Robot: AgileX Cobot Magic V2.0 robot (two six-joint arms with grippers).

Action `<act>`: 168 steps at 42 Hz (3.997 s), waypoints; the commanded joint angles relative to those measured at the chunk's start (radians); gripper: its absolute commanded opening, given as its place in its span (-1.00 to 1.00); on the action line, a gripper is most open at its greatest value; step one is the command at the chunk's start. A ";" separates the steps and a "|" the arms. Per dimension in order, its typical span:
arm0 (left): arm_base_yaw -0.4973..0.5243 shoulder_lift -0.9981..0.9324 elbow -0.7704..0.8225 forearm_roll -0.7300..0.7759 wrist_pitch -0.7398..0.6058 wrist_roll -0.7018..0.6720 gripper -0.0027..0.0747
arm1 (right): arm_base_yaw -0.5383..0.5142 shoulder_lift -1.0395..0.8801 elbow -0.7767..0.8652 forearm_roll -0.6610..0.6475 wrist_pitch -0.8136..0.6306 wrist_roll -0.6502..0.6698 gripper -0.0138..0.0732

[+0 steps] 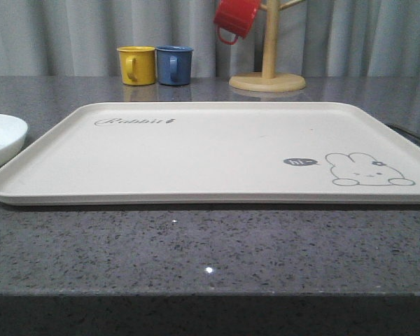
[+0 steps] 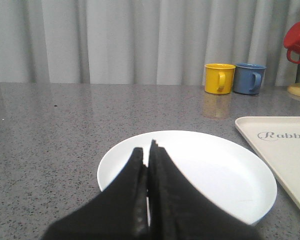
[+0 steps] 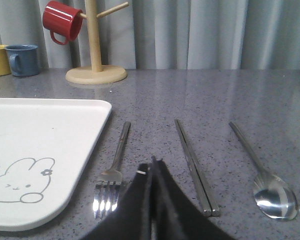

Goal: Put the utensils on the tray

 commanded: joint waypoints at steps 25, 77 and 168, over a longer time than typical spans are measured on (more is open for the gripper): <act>0.002 -0.017 0.018 -0.008 -0.085 -0.001 -0.98 | -0.006 -0.017 0.001 -0.007 -0.085 -0.005 -0.84; 0.002 0.495 -0.716 0.003 0.441 -0.001 -0.98 | -0.006 0.578 -0.764 -0.014 0.575 -0.009 -0.84; 0.002 0.563 -0.713 -0.042 0.444 0.001 0.15 | -0.006 0.630 -0.763 -0.047 0.626 -0.009 0.53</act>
